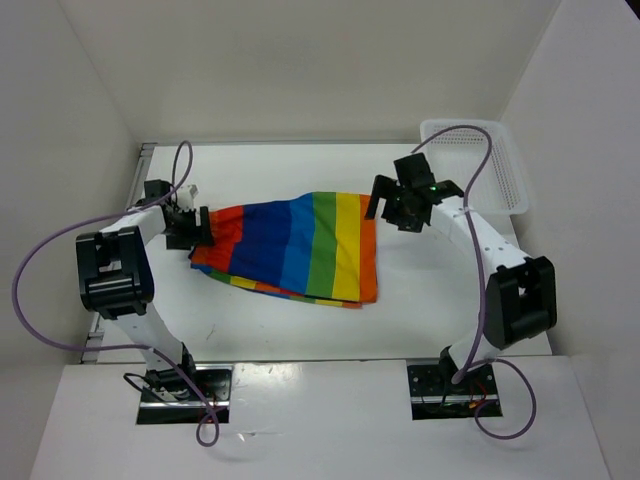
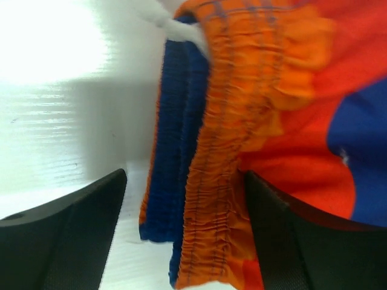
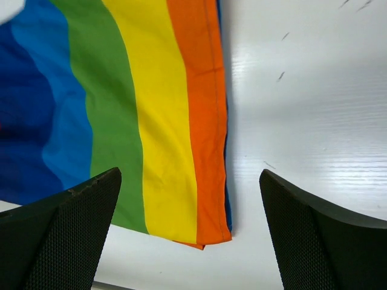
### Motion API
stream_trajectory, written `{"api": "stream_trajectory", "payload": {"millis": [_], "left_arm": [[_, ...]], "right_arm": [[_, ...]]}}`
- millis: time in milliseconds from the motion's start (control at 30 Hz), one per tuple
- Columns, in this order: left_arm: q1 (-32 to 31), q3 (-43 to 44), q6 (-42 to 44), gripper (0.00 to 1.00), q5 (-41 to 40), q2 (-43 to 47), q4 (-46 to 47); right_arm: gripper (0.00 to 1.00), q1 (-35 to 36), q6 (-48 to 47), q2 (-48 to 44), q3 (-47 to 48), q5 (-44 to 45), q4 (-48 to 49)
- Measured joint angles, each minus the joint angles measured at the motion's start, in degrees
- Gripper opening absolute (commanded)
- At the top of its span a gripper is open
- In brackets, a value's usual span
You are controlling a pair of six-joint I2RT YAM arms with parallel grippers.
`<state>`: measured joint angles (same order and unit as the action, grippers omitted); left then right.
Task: Fold and stack the shorts
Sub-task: Fold the shorts
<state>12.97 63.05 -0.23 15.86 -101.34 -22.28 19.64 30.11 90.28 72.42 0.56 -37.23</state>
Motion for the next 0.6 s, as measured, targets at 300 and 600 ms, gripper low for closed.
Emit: {"api": "stream_trajectory", "payload": {"millis": [300, 600], "left_arm": [[0.1, 0.0, 0.0, 0.48, 0.0, -2.5, 3.3], [0.4, -1.7, -0.2, 0.00, 3.0, -1.7, 5.6]], "right_arm": [[1.00, -3.4, 0.0, -4.2, -0.7, -1.3, 0.0], [1.00, -3.5, 0.0, -4.5, -2.4, -2.2, -0.1]]}}
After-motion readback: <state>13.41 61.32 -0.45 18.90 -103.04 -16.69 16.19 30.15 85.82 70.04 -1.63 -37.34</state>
